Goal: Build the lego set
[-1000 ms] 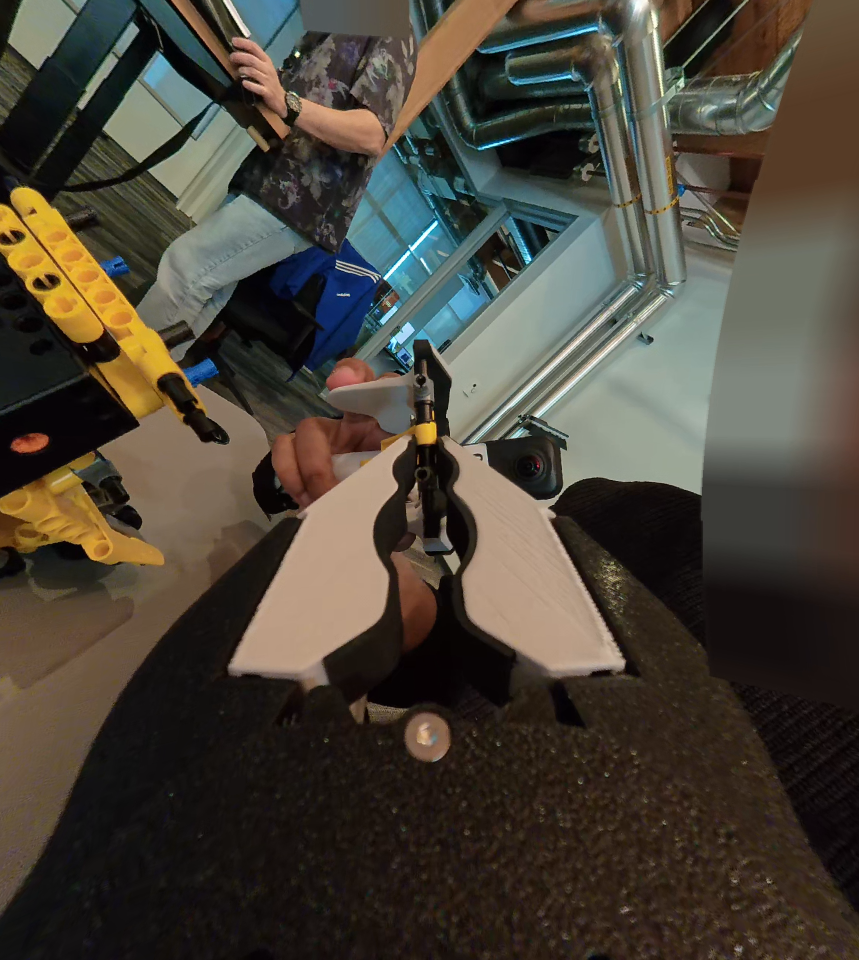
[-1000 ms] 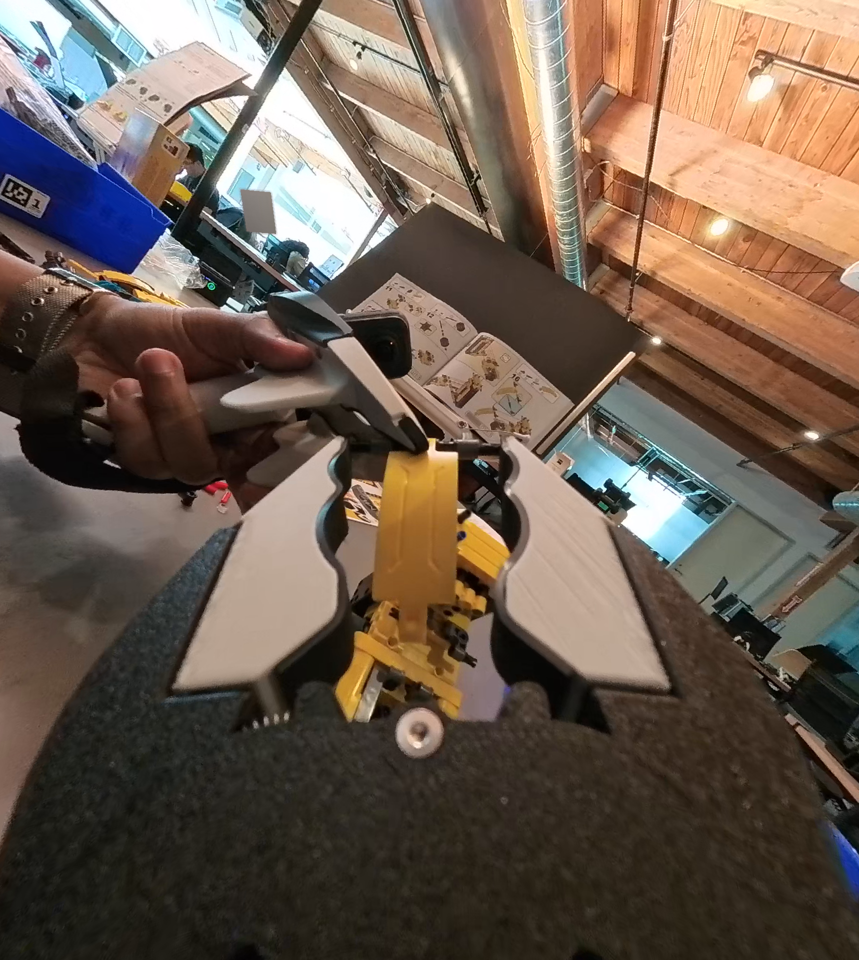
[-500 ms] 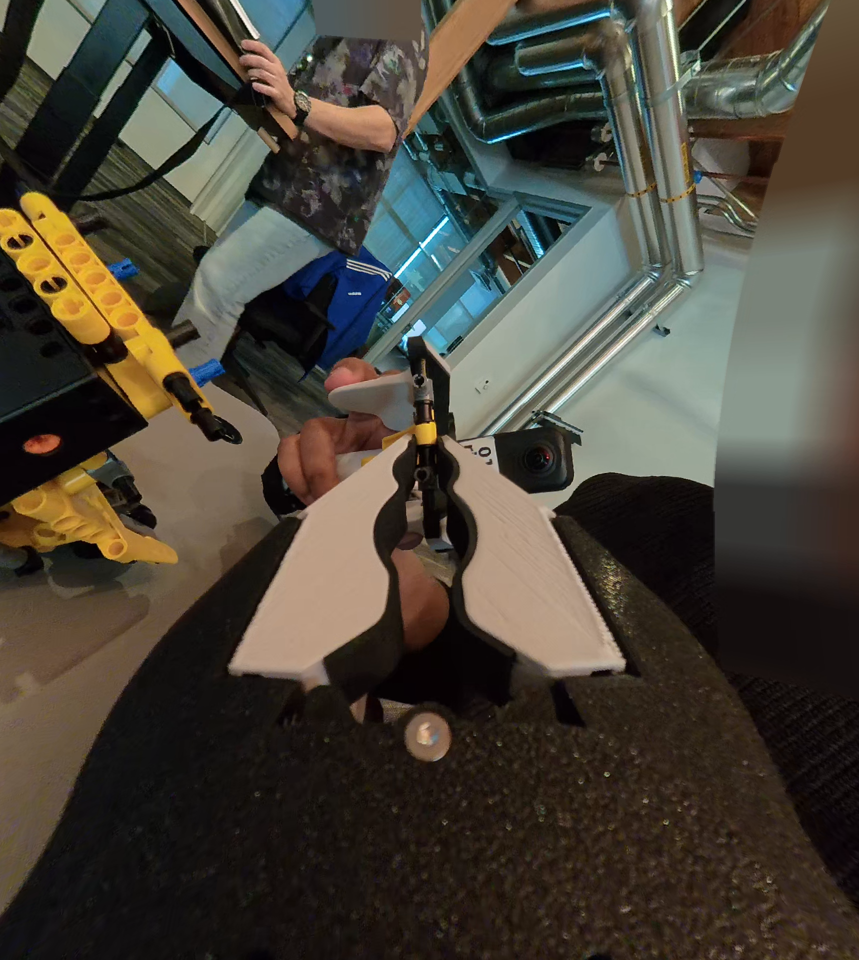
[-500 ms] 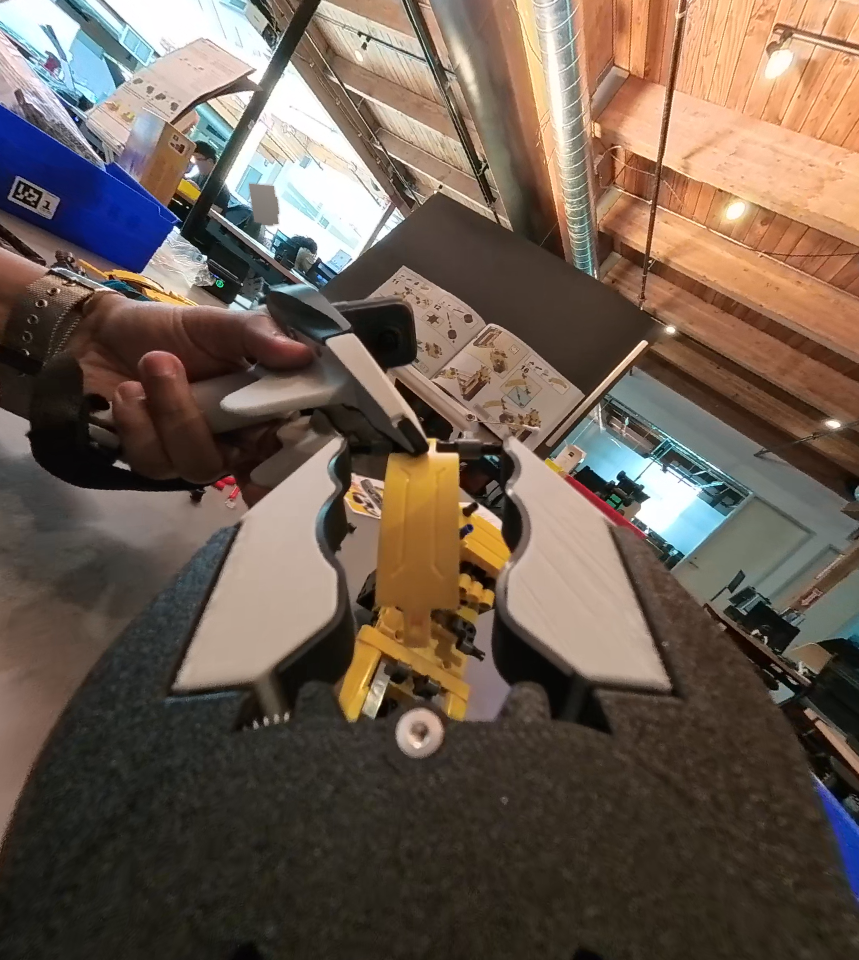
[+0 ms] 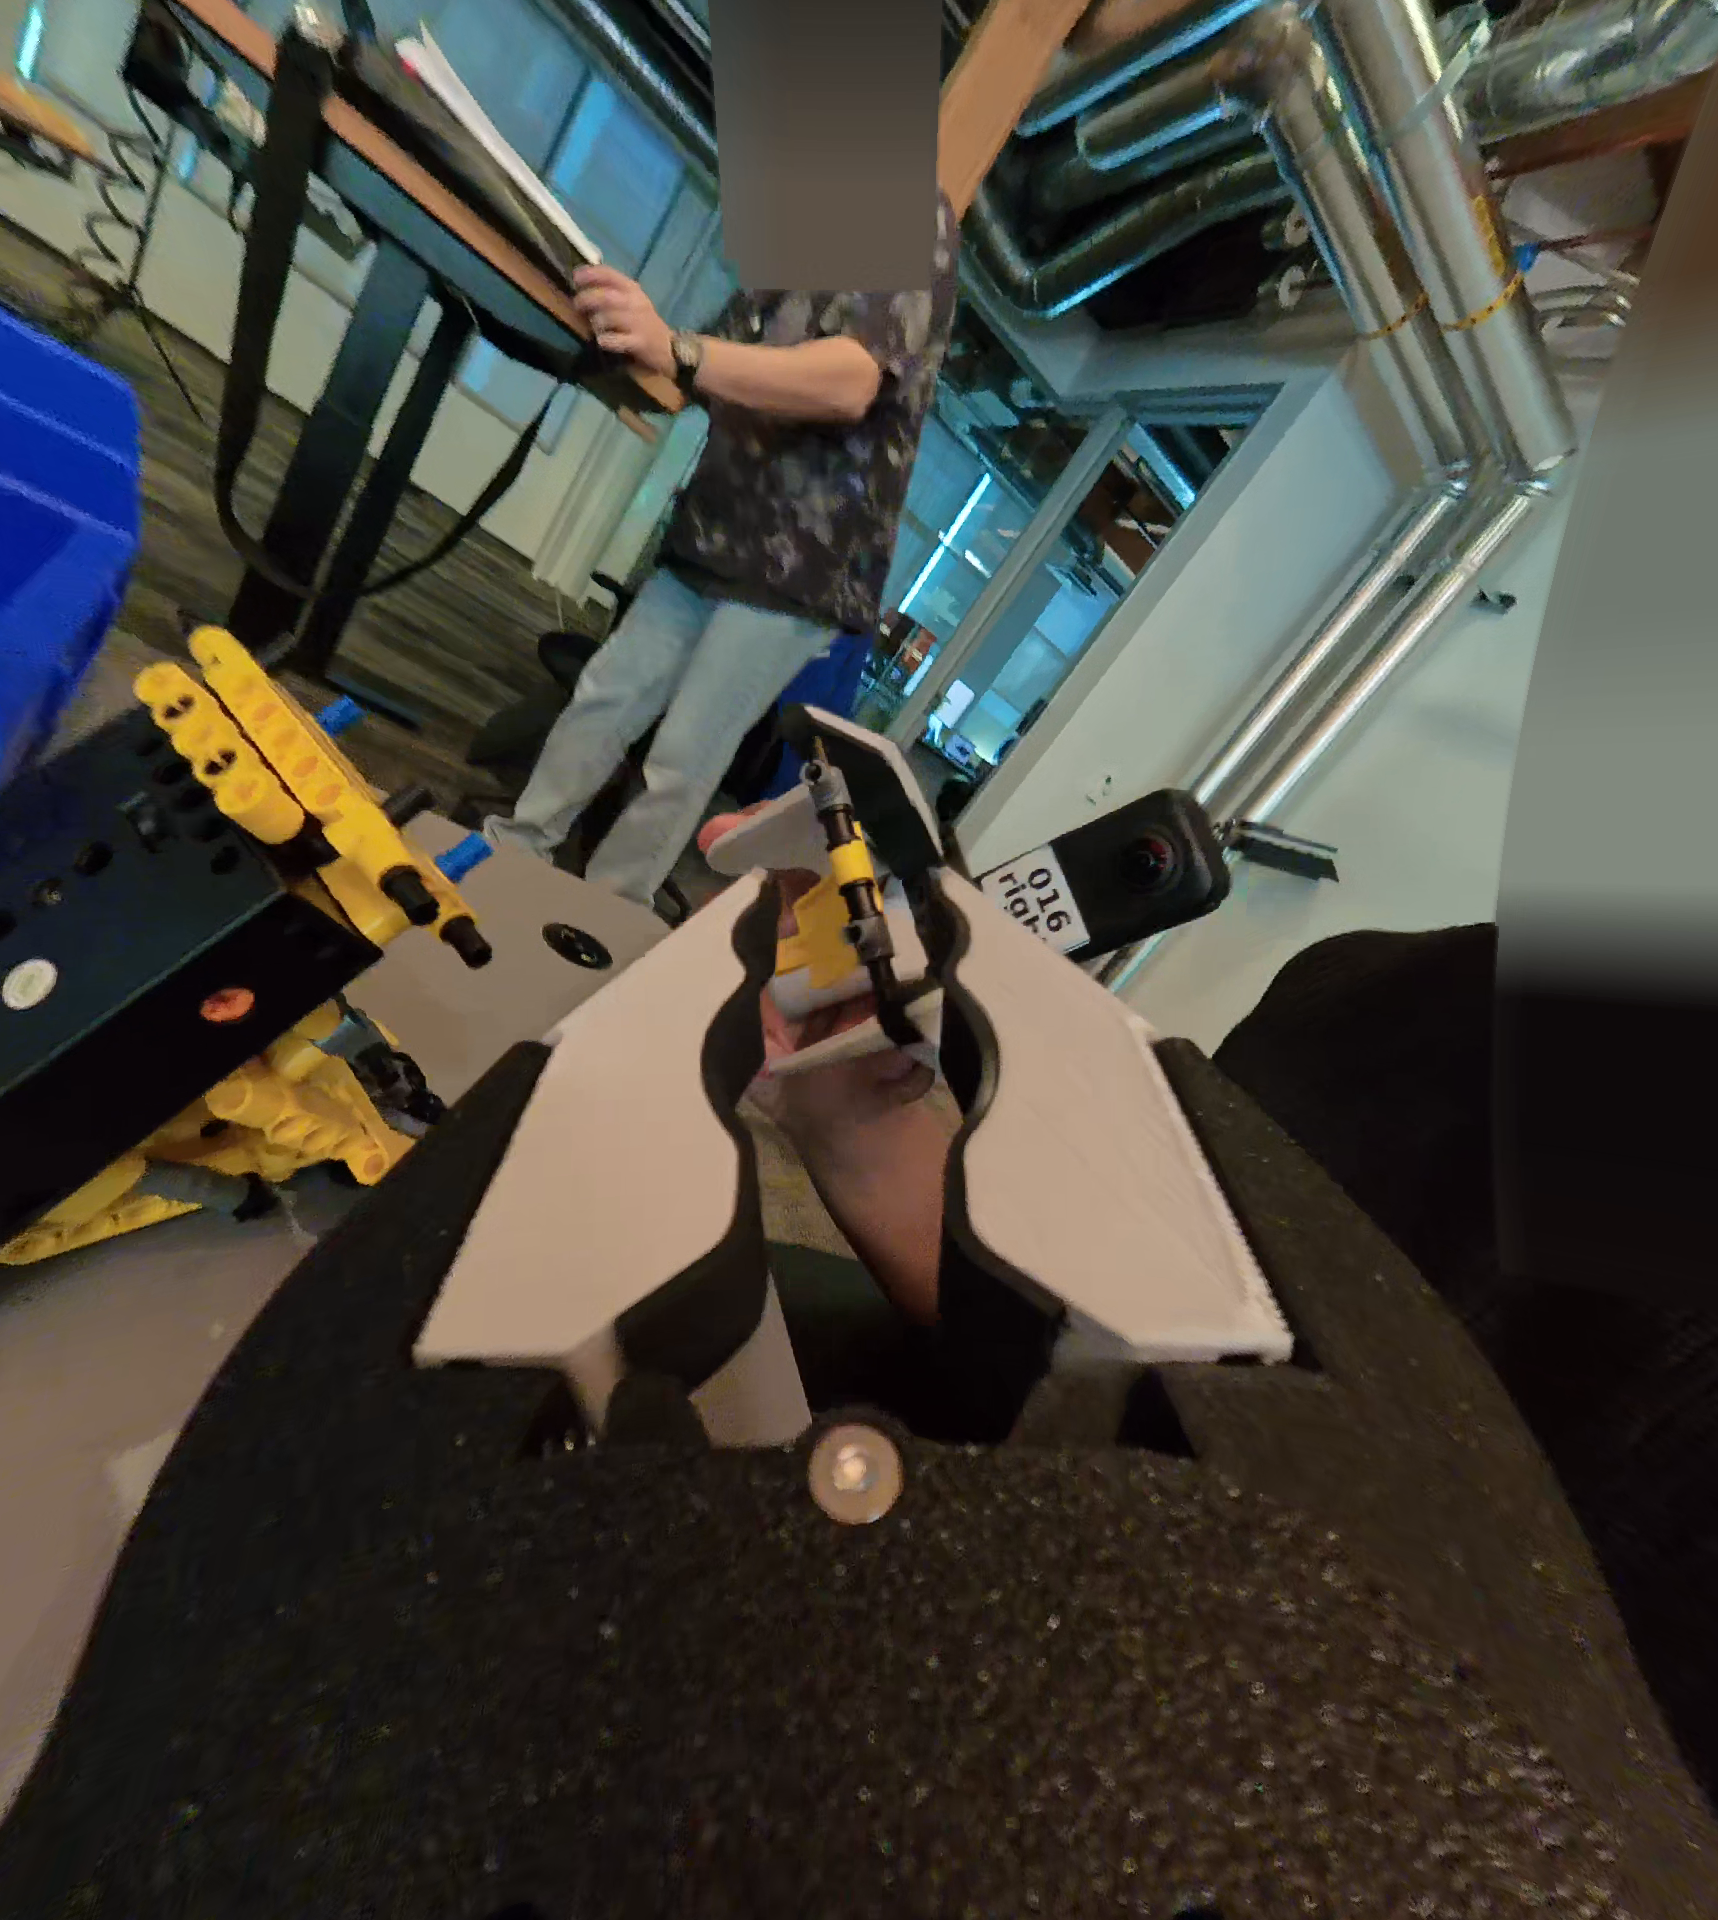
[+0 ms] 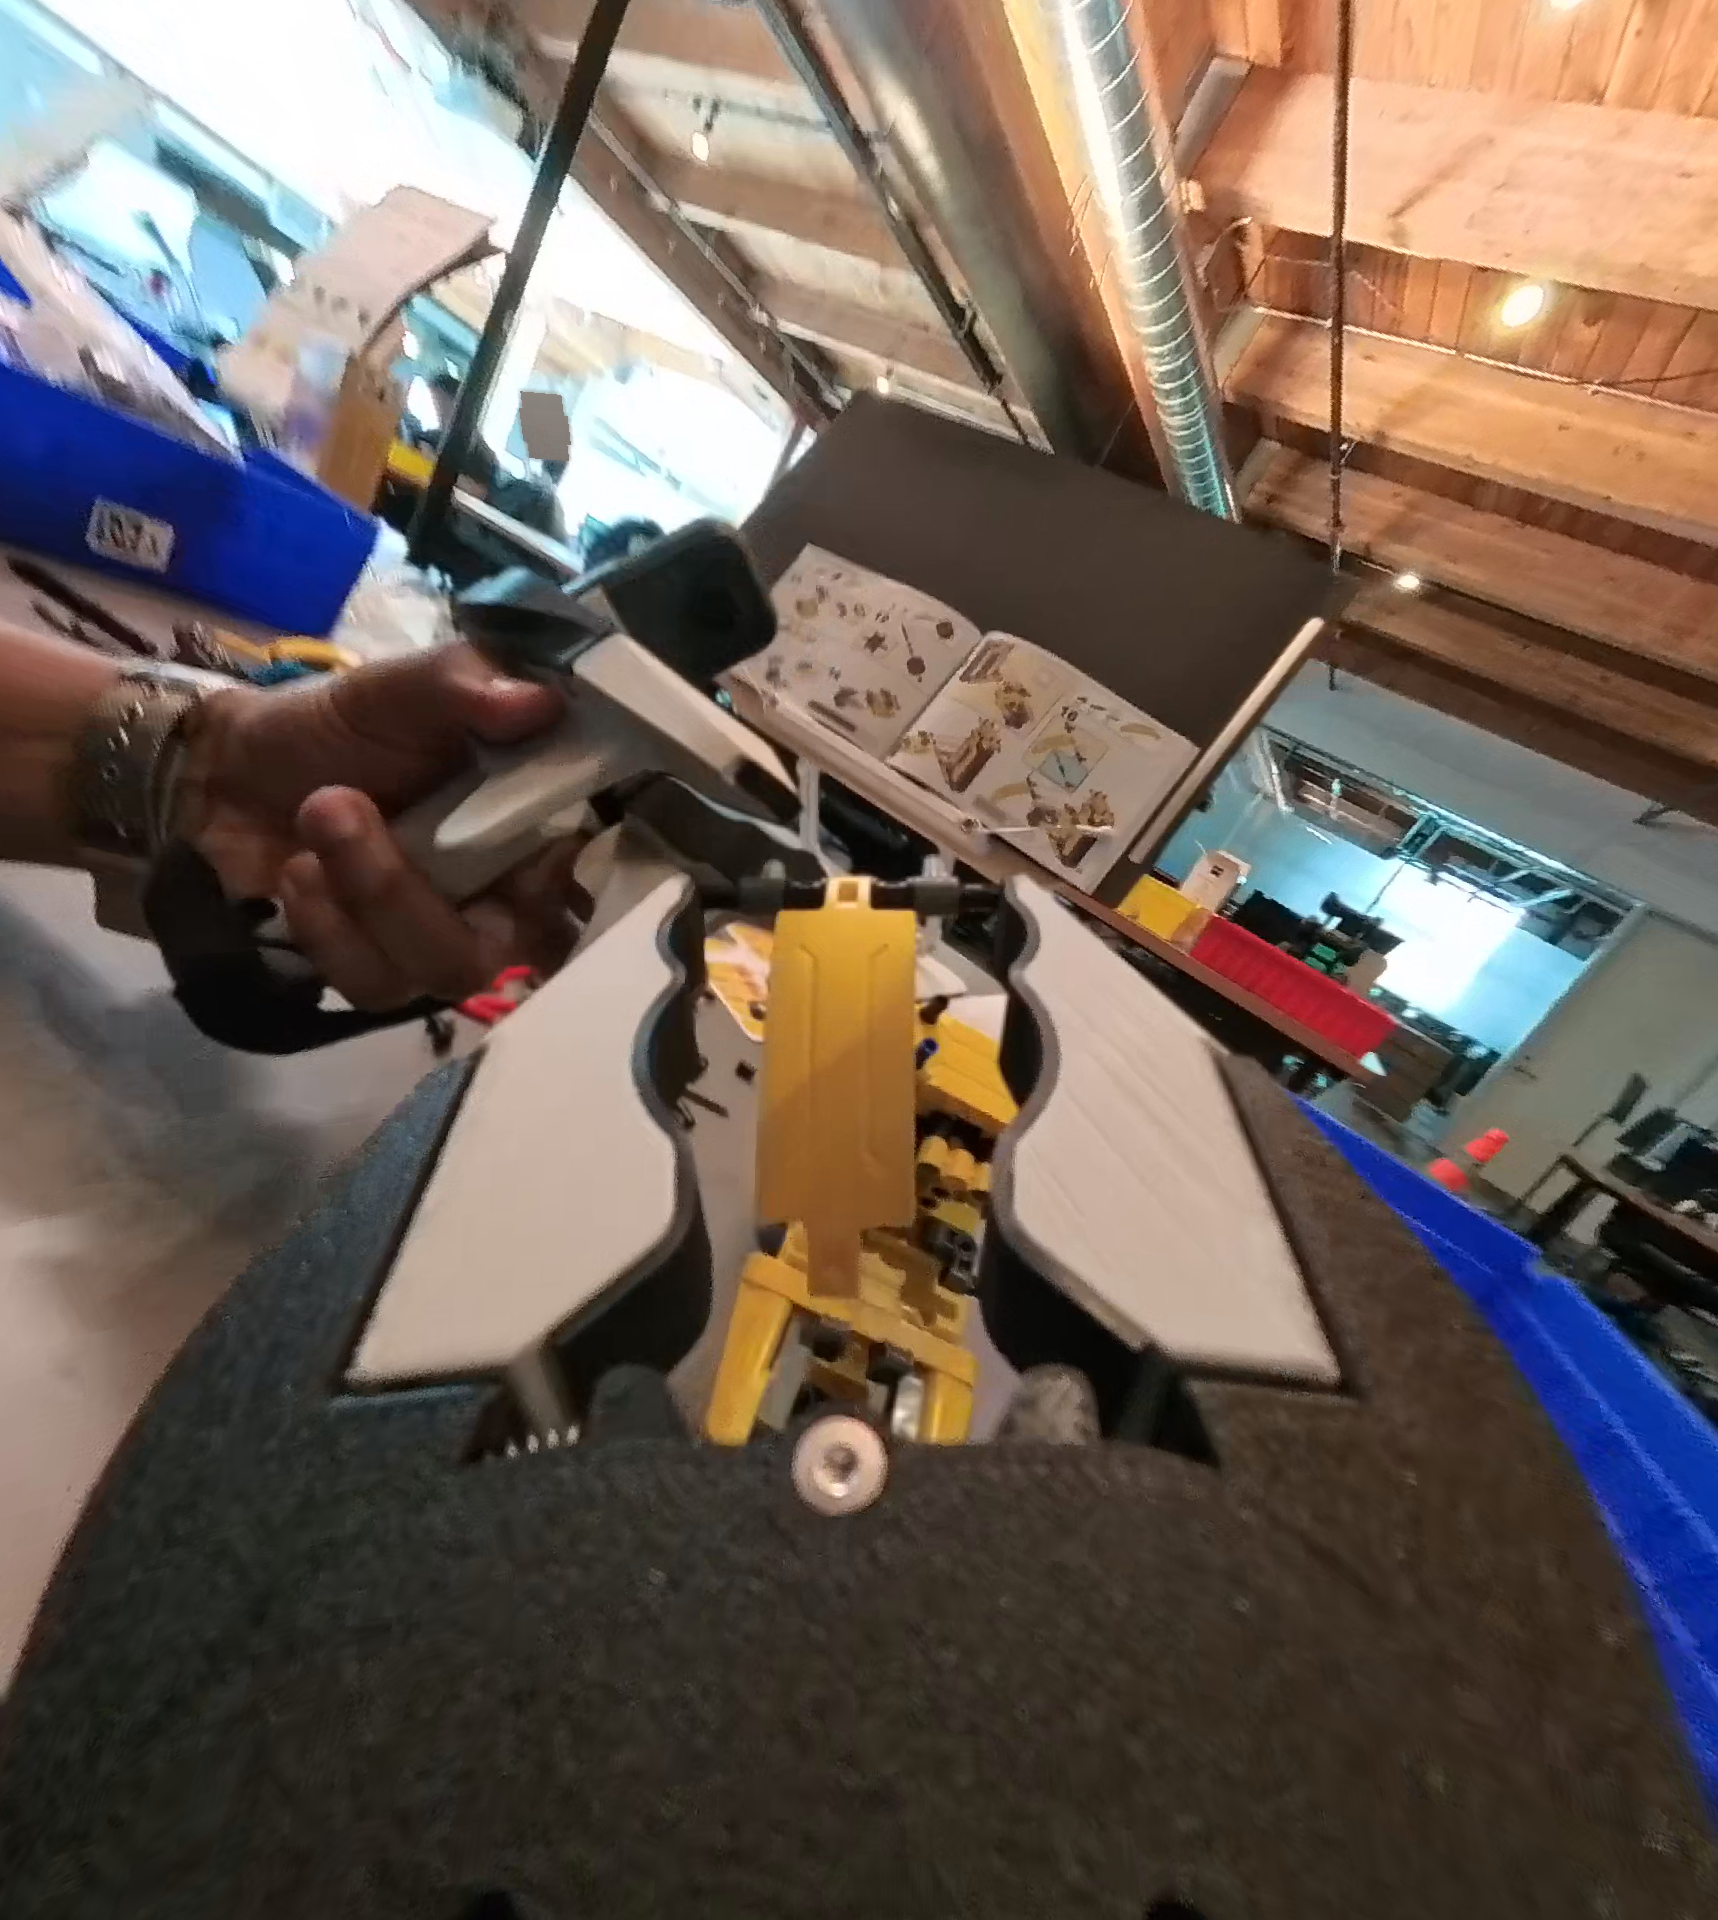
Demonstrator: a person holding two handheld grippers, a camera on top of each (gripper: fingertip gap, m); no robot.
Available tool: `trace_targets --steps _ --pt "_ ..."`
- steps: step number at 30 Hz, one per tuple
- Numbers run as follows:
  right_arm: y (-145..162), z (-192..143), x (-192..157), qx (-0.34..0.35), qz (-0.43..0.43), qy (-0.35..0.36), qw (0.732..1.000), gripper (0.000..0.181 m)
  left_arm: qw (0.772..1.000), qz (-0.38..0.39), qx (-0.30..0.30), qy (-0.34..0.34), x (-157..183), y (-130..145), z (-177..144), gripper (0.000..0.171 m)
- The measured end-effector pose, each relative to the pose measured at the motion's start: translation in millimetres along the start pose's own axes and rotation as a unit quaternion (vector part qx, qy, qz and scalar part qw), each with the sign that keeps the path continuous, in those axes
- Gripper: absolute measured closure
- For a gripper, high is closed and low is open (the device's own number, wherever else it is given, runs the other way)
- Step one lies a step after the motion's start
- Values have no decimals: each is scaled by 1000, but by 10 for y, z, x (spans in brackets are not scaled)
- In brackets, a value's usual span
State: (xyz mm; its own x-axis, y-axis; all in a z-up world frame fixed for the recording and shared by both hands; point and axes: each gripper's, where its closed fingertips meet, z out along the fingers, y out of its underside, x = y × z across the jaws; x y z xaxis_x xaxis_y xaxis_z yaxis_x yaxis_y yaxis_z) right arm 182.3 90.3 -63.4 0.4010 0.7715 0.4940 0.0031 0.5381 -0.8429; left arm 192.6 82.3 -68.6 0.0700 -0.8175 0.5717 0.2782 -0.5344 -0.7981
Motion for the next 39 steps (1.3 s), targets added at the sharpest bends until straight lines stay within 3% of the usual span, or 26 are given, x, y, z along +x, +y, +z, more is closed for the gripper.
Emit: trace_targets --steps 5,19,22,26,30,35,37,39 --pt "-69 -97 126 46 72 -3 996 125 999 -11 41 18 32 -163 -89 144" --pt "21 0 -39 29 66 -31 997 125 999 18 29 36 149 -75 -11 143" --pt "79 2 1 17 64 -21 998 125 998 29 41 22 118 -128 -36 143" --pt "280 -36 273 -20 107 36 993 125 990 114 74 -43 26 -284 -141 143" --pt "466 -118 533 -36 187 87 978 125 963 212 70 -153 -204 -374 -252 143" --pt "538 -143 614 -38 239 100 965 125 876 381 -13 -296 -514 -303 -311 130" --pt "547 -135 607 -36 251 97 962 125 849 412 -46 -327 -607 -237 -294 122" --pt "555 -127 600 -35 260 94 960 125 841 429 -63 -322 -622 -152 -251 121"
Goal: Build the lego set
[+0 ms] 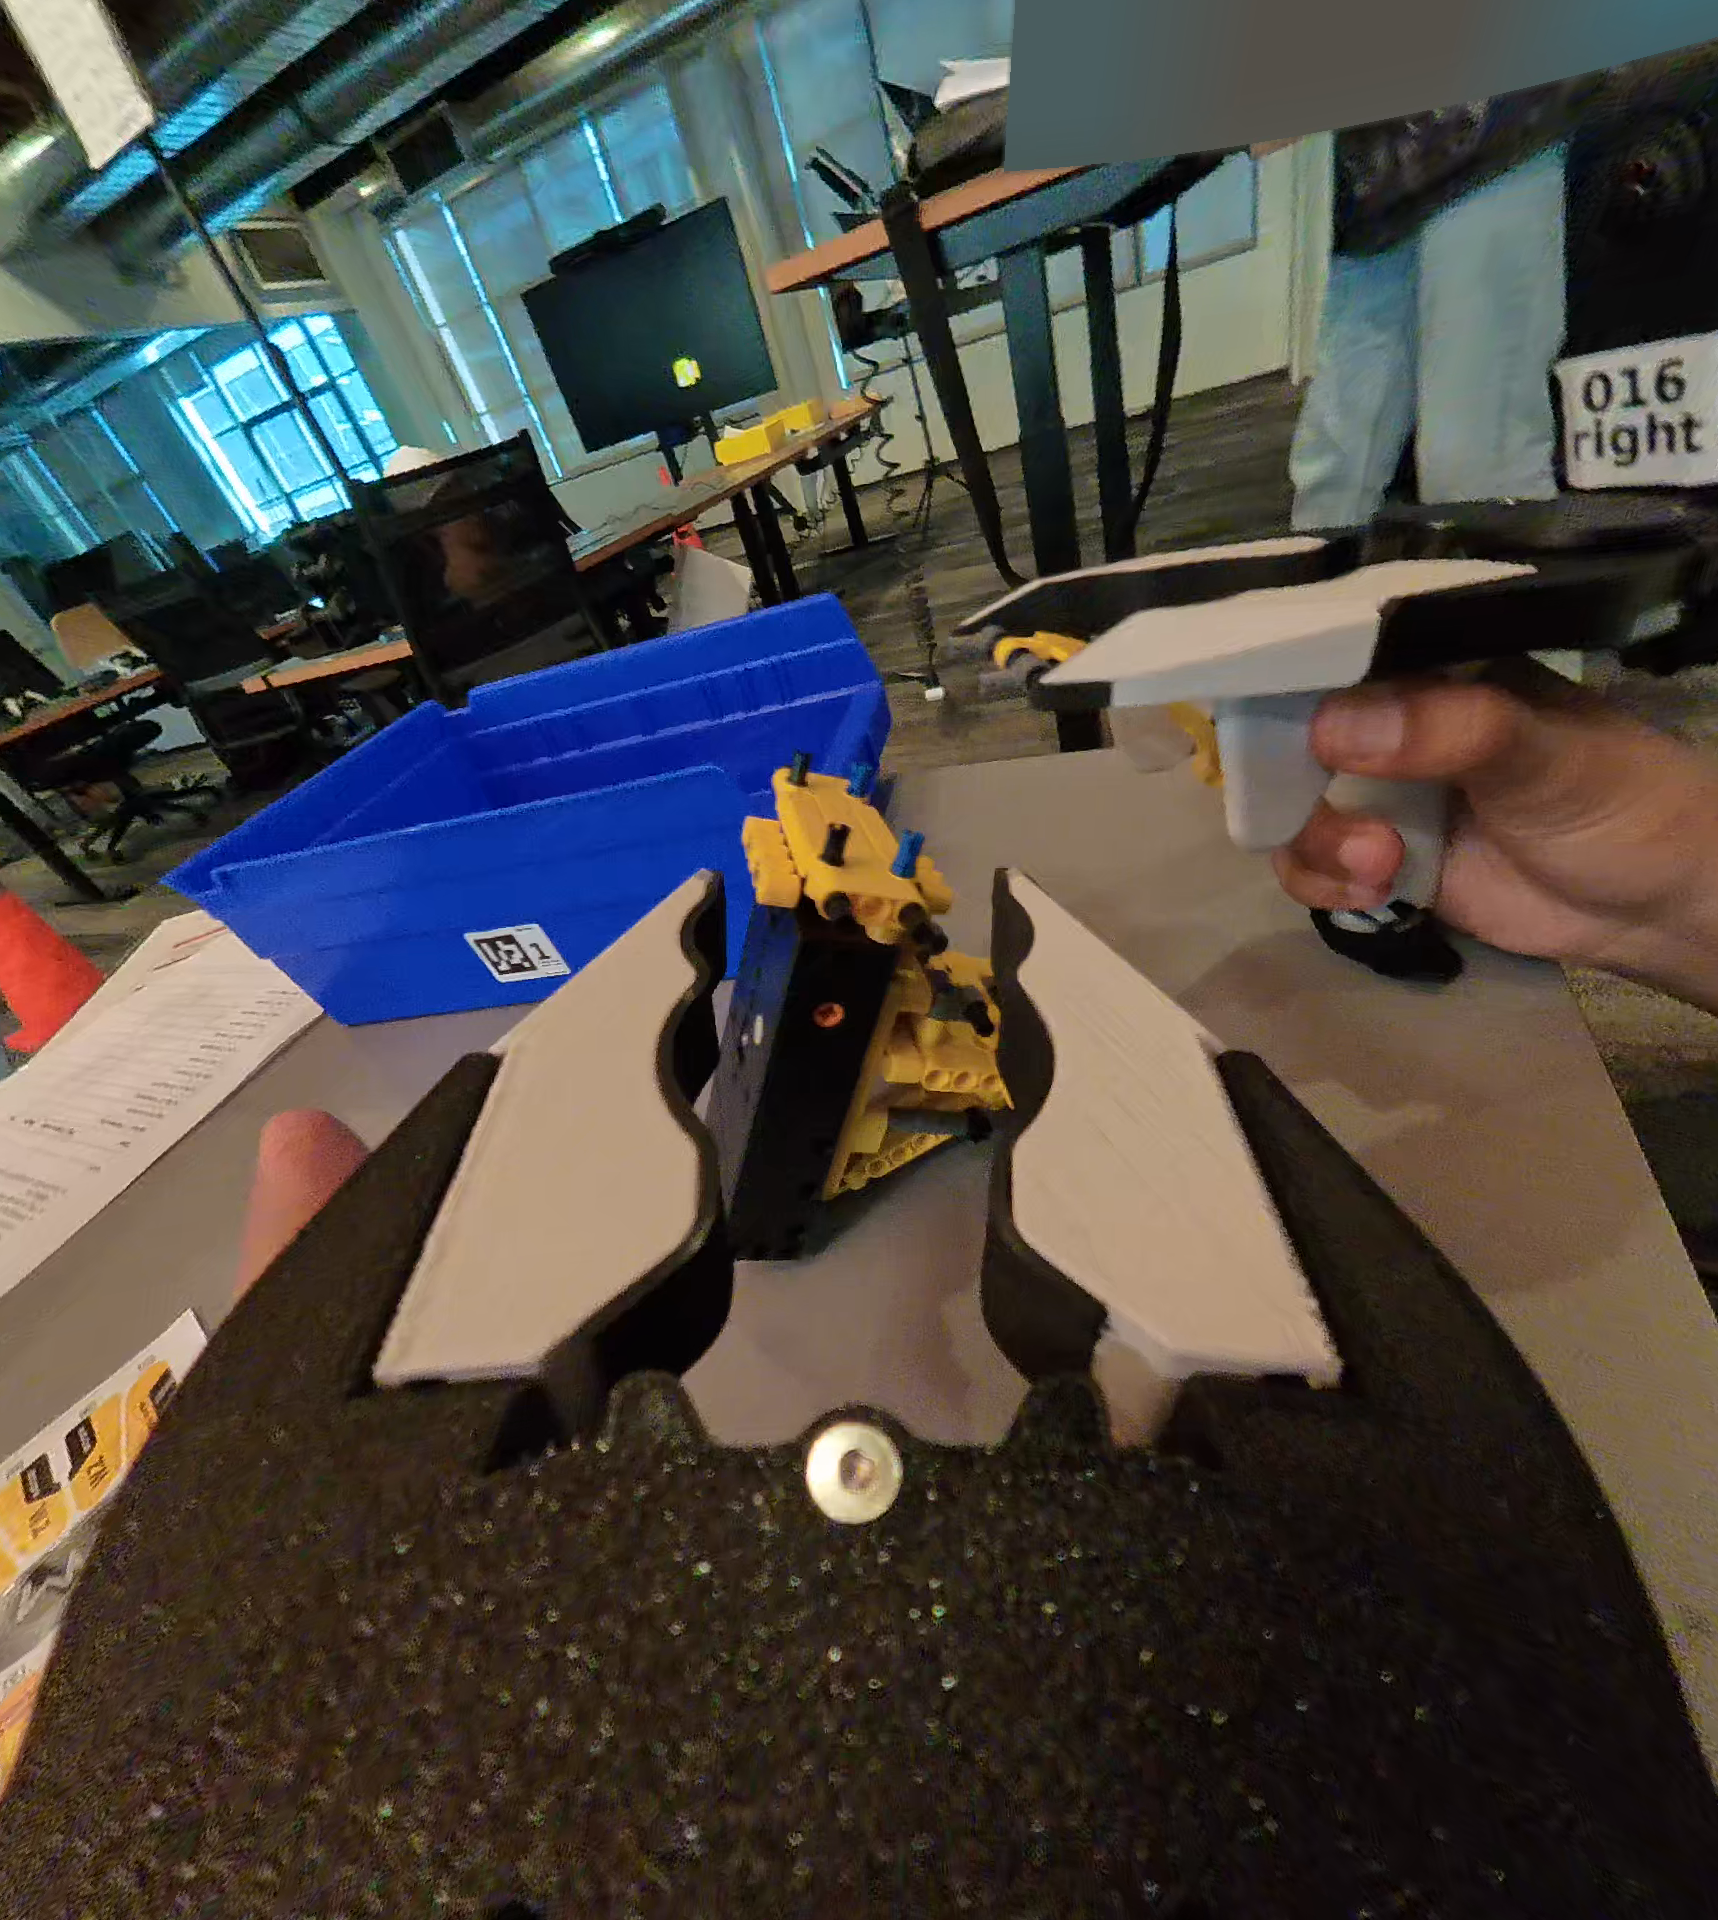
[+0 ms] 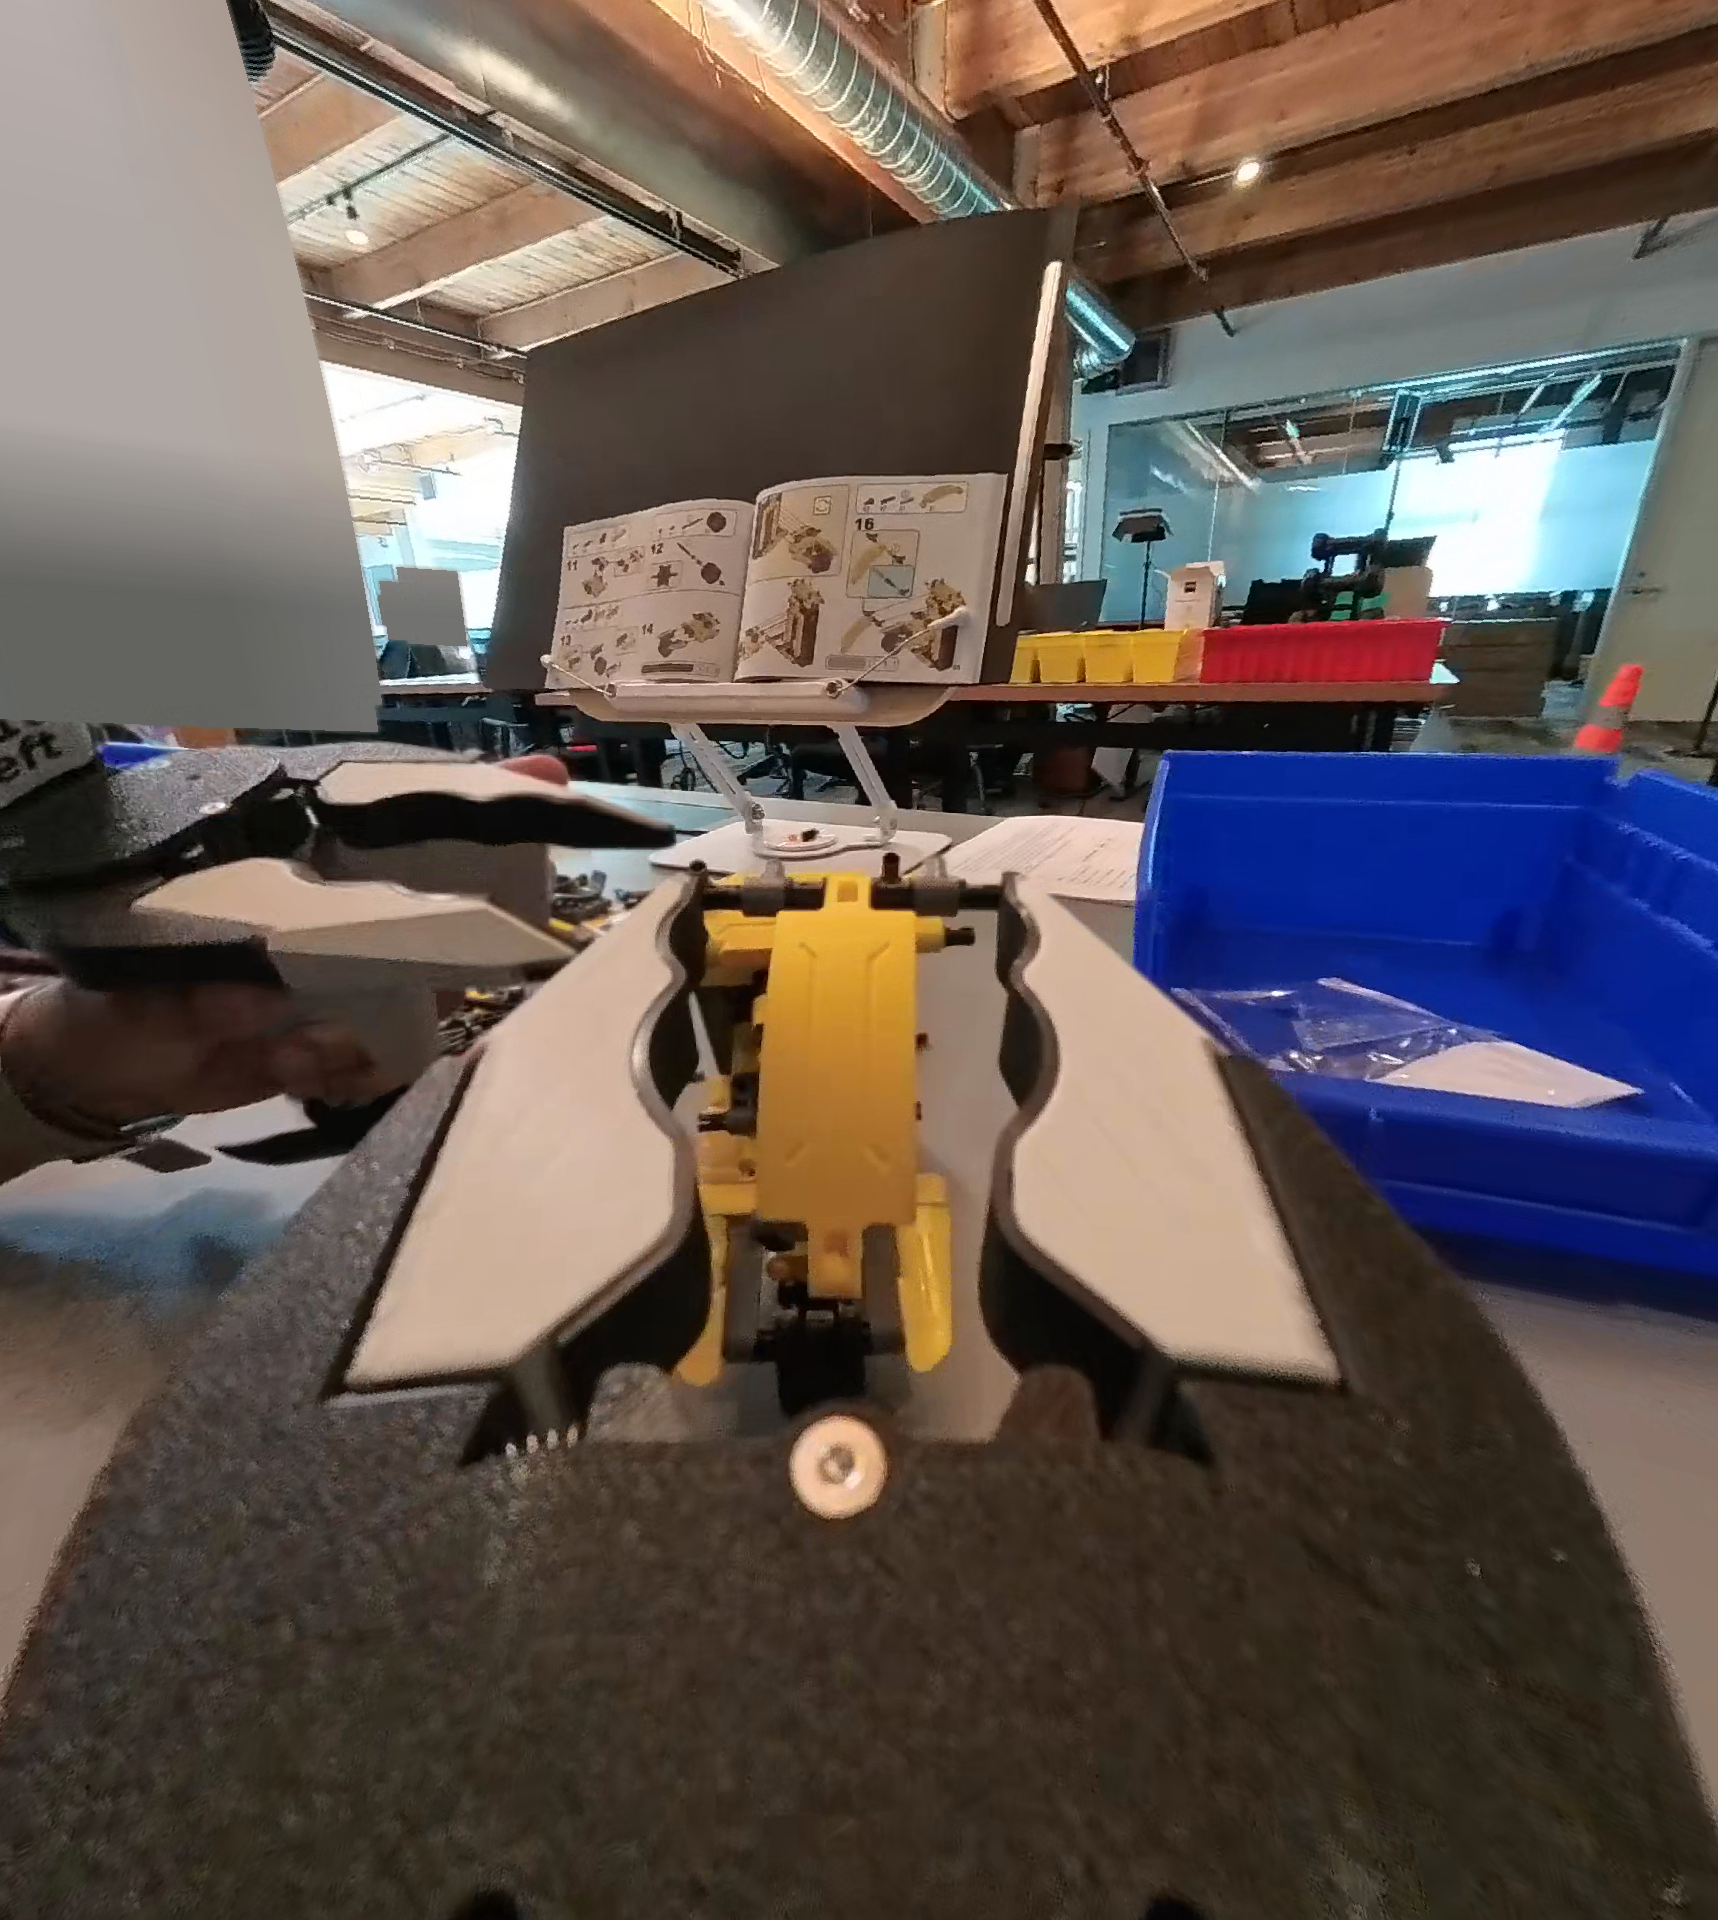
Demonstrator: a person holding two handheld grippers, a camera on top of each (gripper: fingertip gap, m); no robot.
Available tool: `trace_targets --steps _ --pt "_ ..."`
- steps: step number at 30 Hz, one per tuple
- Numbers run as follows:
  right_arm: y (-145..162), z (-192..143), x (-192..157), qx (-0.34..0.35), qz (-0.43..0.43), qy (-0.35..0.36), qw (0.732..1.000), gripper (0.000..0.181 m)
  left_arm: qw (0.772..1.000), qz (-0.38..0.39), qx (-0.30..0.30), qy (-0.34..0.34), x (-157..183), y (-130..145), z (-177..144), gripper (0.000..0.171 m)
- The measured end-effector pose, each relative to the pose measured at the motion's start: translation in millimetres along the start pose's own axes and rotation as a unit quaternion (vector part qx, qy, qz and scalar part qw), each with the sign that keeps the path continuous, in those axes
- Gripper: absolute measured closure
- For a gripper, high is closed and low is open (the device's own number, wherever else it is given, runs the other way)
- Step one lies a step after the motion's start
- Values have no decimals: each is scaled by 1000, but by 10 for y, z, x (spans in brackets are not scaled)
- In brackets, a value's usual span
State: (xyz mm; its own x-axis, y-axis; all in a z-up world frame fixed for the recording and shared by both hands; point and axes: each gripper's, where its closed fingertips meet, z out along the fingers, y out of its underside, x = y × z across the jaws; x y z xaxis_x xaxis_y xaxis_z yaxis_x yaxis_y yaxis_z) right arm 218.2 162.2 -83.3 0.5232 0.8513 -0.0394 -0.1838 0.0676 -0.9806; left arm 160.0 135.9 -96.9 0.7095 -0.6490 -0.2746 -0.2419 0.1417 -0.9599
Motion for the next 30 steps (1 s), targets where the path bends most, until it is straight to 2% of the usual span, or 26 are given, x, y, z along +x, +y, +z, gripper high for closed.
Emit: trace_targets --steps 4,10,15,18,21,22,23,26,30 --pt "31 18 -14 -7 0 -2 1000 125 1000 15 -10 -4 45 65 50 120" --pt "54 32 -17 -14 -7 2 1000 126 993 81 -45 -76 -36 166 218 119" --pt "50 25 -10 -13 -2 1 1000 125 989 77 -80 -98 -126 322 289 118" --pt "50 24 -11 -13 -1 0 1000 125 990 66 -81 -98 -180 373 304 118" --pt "52 23 -10 -13 1 -1 1000 125 992 58 -73 -89 -183 373 319 121" --pt "54 23 -8 -14 2 -1 1000 125 992 64 -71 -82 -164 370 325 128" --pt "57 24 -8 -15 3 -1 1000 125 992 73 -69 -74 -132 371 330 144" --pt "82 36 -11 -24 8 -2 1000 125 991 93 -63 -77 -136 360 331 145" --pt "111 79 -66 -32 24 -7 999 125 994 30 -62 -87 -210 333 303 147"
